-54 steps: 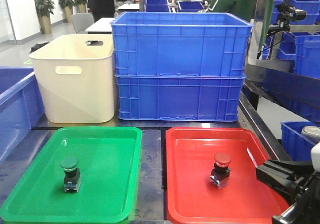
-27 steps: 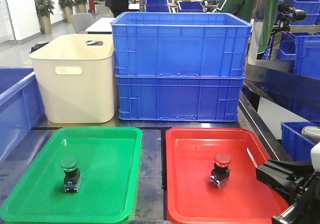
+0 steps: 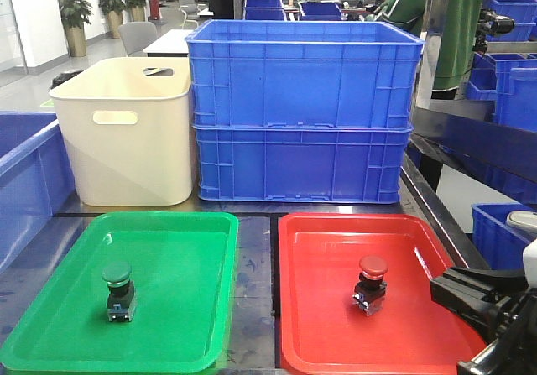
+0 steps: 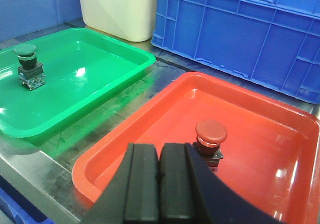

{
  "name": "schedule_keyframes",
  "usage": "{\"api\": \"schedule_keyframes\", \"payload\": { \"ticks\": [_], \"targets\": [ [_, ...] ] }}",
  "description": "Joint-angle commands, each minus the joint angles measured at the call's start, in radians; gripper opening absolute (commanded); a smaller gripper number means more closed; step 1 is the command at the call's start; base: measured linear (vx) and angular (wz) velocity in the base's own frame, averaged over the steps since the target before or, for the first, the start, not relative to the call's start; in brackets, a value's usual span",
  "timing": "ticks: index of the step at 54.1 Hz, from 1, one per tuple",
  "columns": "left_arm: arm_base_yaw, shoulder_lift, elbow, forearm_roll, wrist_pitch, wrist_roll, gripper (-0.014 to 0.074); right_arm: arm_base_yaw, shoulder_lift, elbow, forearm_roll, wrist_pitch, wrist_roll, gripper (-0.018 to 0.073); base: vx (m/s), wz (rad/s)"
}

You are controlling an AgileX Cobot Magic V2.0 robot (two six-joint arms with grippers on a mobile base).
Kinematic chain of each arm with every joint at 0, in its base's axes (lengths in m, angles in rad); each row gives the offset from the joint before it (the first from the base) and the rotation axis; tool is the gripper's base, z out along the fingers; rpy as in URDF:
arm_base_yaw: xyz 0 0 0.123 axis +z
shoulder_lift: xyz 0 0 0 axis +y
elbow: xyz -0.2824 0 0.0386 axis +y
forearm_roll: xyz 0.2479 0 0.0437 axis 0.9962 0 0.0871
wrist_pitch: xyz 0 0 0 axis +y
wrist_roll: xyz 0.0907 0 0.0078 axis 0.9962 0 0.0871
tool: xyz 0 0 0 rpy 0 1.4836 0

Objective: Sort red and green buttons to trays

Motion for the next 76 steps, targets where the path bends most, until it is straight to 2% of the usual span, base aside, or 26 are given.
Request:
{"api": "schedule_keyframes", "payload": {
  "ticks": [1, 17, 22, 26, 28, 32, 34, 36, 37, 38, 40, 43, 46, 47, 51, 58, 62, 73, 76],
  "targets": [
    [-0.003, -0.004, -0.024, -0.010, -0.078, 0.000, -0.0006, -0.001, -0.011, -0.029, 0.033, 0.018, -0.004, -0.0011, 0.00, 0.00],
    [-0.003, -0.004, -0.024, -0.010, -0.078, 0.000, -0.0006, -0.003, -0.011, -0.029, 0.041, 0.022, -0.004, -0.0011, 0.00, 0.00],
    [-0.003, -0.004, -0.024, -0.010, -0.078, 0.000, -0.0006, -0.003, 0.002, -0.029, 0.116, 0.038, -0.028, -0.0011, 0.00, 0.00],
    [-0.003, -0.004, -0.024, -0.010, -0.078, 0.000, -0.0006, 0.001, 0.015, -0.029, 0.268, 0.064, -0.160, -0.0011, 0.00, 0.00],
    [-0.003, -0.004, -0.024, -0.010, -0.078, 0.000, -0.0006, 0.003, 0.015, -0.029, 0.372, 0.081, -0.257, -0.0011, 0.00, 0.00],
    [-0.003, -0.004, -0.024, -0.010, -0.078, 0.000, -0.0006, 0.021, 0.013, -0.029, 0.693, 0.137, -0.553, -0.0011, 0.00, 0.00],
    [-0.003, -0.004, -0.024, -0.010, -0.078, 0.000, -0.0006, 0.044, 0.008, -0.029, 0.904, 0.212, -0.773, -0.0011, 0.00, 0.00],
    [-0.003, -0.004, -0.024, -0.010, -0.078, 0.000, -0.0006, 0.071, -0.002, -0.029, 1.130, 0.310, -0.941, -0.0011, 0.00, 0.00],
    [-0.003, -0.004, -0.024, -0.010, -0.078, 0.000, -0.0006, 0.085, -0.010, -0.029, 1.281, 0.363, -1.085, -0.0011, 0.00, 0.00],
    [-0.003, -0.004, -0.024, -0.010, -0.078, 0.000, -0.0006, 0.094, -0.016, -0.029, 1.352, 0.399, -1.159, -0.0011, 0.00, 0.00],
    [-0.003, -0.004, -0.024, -0.010, -0.078, 0.000, -0.0006, 0.118, -0.033, -0.029, 1.530, 0.503, -1.379, -0.0011, 0.00, 0.00],
    [-0.003, -0.004, -0.024, -0.010, -0.078, 0.000, -0.0006, 0.139, -0.078, -0.029, 1.690, 0.635, -1.634, -0.0011, 0.00, 0.00],
    [-0.003, -0.004, -0.024, -0.010, -0.078, 0.000, -0.0006, 0.142, -0.134, -0.016, 1.795, 0.690, -1.826, -0.0011, 0.00, 0.00],
    [-0.003, -0.004, -0.024, -0.010, -0.078, 0.000, -0.0006, 0.142, -0.150, -0.002, 1.814, 0.686, -1.857, -0.0011, 0.00, 0.00],
    [-0.003, -0.004, -0.024, -0.010, -0.078, 0.000, -0.0006, 0.122, -0.254, 0.089, 1.825, 0.599, -1.860, -0.0011, 0.00, 0.00],
    [-0.003, -0.004, -0.024, -0.010, -0.078, 0.000, -0.0006, 0.069, -0.446, 0.338, 1.764, 0.348, -1.674, -0.0011, 0.00, 0.00],
    [-0.003, -0.004, -0.024, -0.010, -0.078, 0.000, -0.0006, 0.036, -0.545, 0.468, 1.764, 0.265, -1.619, -0.0011, 0.00, 0.00],
    [-0.003, -0.004, -0.024, -0.010, -0.078, 0.000, -0.0006, -0.043, -0.856, 0.718, 1.829, 0.263, -1.607, -0.0011, 0.00, 0.00],
    [-0.003, -0.004, -0.024, -0.010, -0.077, 0.000, -0.0006, -0.051, -0.942, 0.713, 1.824, 0.372, -1.611, -0.0011, 0.00, 0.00]
  ]
}}
